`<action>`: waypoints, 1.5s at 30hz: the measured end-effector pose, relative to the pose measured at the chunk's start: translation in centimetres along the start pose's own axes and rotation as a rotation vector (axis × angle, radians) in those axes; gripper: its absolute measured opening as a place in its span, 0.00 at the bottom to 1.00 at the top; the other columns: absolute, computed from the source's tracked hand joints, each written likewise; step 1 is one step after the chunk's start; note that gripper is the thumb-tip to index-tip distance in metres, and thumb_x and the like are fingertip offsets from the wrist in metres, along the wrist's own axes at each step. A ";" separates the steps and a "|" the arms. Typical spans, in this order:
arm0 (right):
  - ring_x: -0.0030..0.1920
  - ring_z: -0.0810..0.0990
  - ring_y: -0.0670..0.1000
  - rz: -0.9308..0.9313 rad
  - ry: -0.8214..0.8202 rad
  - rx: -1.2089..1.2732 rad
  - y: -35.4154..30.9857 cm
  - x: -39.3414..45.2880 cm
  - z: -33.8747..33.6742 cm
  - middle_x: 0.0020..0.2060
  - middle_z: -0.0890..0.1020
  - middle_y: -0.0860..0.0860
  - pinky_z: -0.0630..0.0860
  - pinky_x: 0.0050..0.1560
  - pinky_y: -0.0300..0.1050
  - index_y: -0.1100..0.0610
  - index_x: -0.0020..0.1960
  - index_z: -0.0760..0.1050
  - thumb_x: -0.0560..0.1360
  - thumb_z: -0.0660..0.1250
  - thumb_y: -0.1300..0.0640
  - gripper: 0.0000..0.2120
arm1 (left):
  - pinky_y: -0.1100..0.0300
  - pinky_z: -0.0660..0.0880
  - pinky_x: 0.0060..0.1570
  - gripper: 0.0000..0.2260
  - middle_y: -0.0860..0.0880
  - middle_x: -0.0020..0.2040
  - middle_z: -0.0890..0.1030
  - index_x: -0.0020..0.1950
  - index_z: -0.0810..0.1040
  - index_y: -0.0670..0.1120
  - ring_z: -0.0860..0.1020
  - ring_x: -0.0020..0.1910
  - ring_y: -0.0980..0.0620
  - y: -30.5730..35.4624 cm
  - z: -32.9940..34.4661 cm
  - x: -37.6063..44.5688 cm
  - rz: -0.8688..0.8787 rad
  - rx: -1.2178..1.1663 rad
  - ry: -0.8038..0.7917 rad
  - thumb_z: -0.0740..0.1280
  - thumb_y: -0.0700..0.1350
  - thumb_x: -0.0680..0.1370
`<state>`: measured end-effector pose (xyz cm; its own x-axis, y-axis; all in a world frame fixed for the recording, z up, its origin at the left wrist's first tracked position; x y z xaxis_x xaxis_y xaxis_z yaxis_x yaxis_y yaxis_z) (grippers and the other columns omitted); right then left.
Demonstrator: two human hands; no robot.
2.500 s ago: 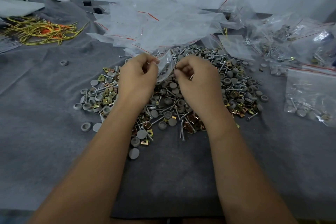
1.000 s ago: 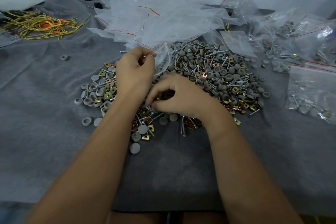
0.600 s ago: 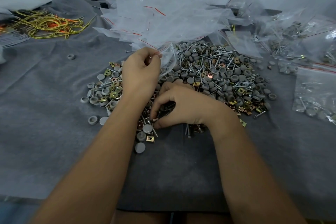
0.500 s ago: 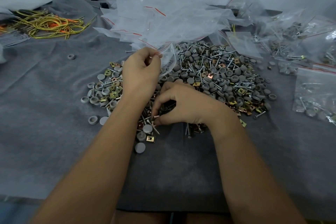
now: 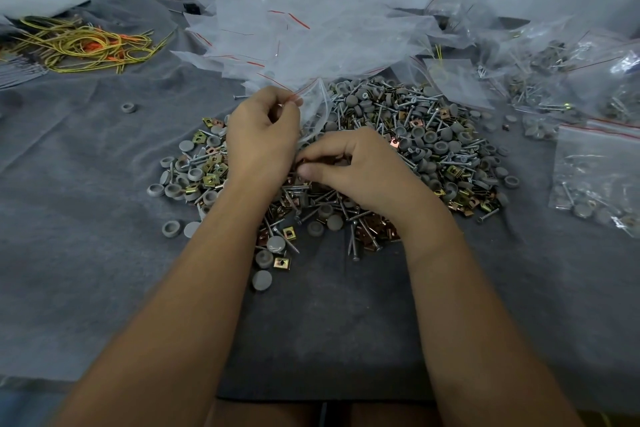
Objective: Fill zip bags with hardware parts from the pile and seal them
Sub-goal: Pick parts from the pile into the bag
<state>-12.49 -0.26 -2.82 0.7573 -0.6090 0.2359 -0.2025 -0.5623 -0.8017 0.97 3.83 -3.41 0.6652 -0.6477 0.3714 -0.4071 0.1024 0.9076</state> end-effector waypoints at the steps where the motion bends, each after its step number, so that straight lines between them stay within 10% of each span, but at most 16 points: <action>1: 0.44 0.81 0.37 -0.011 0.026 0.026 0.0 0.0 -0.1 0.39 0.84 0.39 0.73 0.47 0.27 0.52 0.49 0.85 0.72 0.74 0.60 0.07 | 0.68 0.61 0.25 0.09 0.58 0.24 0.71 0.46 0.80 0.49 0.66 0.23 0.62 0.0 0.0 0.0 0.000 -0.003 0.001 0.62 0.39 0.77; 16: 0.35 0.77 0.36 0.069 0.441 0.234 0.8 0.3 -1.5 0.29 0.80 0.41 0.73 0.43 0.33 0.52 0.50 0.83 0.78 0.67 0.59 0.06 | 0.64 0.63 0.24 0.07 0.61 0.24 0.73 0.46 0.79 0.52 0.66 0.23 0.61 -0.2 0.6 -0.5 0.116 0.102 -0.172 0.63 0.42 0.79; 26: 0.59 0.72 0.51 0.082 0.570 -0.213 1.3 0.6 -0.7 0.51 0.73 0.48 0.70 0.56 0.41 0.50 0.47 0.84 0.72 0.74 0.50 0.05 | 0.68 0.61 0.24 0.07 0.61 0.24 0.72 0.46 0.79 0.51 0.66 0.23 0.60 0.3 0.7 -0.8 0.155 0.073 -0.179 0.63 0.42 0.79; 32: 0.40 0.77 0.45 0.002 0.497 -0.274 0.8 0.6 -0.4 0.34 0.76 0.40 0.77 0.42 0.49 0.52 0.46 0.84 0.73 0.72 0.52 0.05 | 0.68 0.61 0.25 0.08 0.60 0.24 0.72 0.46 0.79 0.51 0.65 0.23 0.60 0.4 0.6 -0.8 0.162 0.051 -0.166 0.63 0.42 0.79; 39: 0.36 0.77 0.41 -0.018 0.643 -0.114 0.3 0.2 -1.1 0.33 0.78 0.42 0.74 0.39 0.36 0.47 0.58 0.79 0.76 0.68 0.57 0.12 | 0.67 0.61 0.24 0.07 0.60 0.24 0.71 0.48 0.80 0.50 0.65 0.23 0.61 0.2 0.3 -0.6 0.096 0.013 -0.065 0.62 0.43 0.80; 45: 0.40 0.77 0.47 0.087 0.617 -0.202 0.8 0.0 -1.6 0.39 0.79 0.45 0.75 0.41 0.46 0.49 0.54 0.78 0.76 0.66 0.61 0.10 | 0.66 0.60 0.23 0.08 0.57 0.24 0.68 0.47 0.80 0.49 0.62 0.22 0.60 0.1 0.0 -0.2 0.013 -0.021 0.024 0.61 0.42 0.80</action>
<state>-13.63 -1.55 -2.57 0.2499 -0.8322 0.4950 -0.4048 -0.5542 -0.7273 0.83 4.00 -3.38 0.6751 -0.6276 0.3878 -0.4029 0.1267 0.9064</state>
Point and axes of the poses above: each hand's wrist, its own x-axis towards the middle knuckle, its own z-axis out of the palm, y = z × x, the point moved 2 cm from there along x, towards the middle knuckle
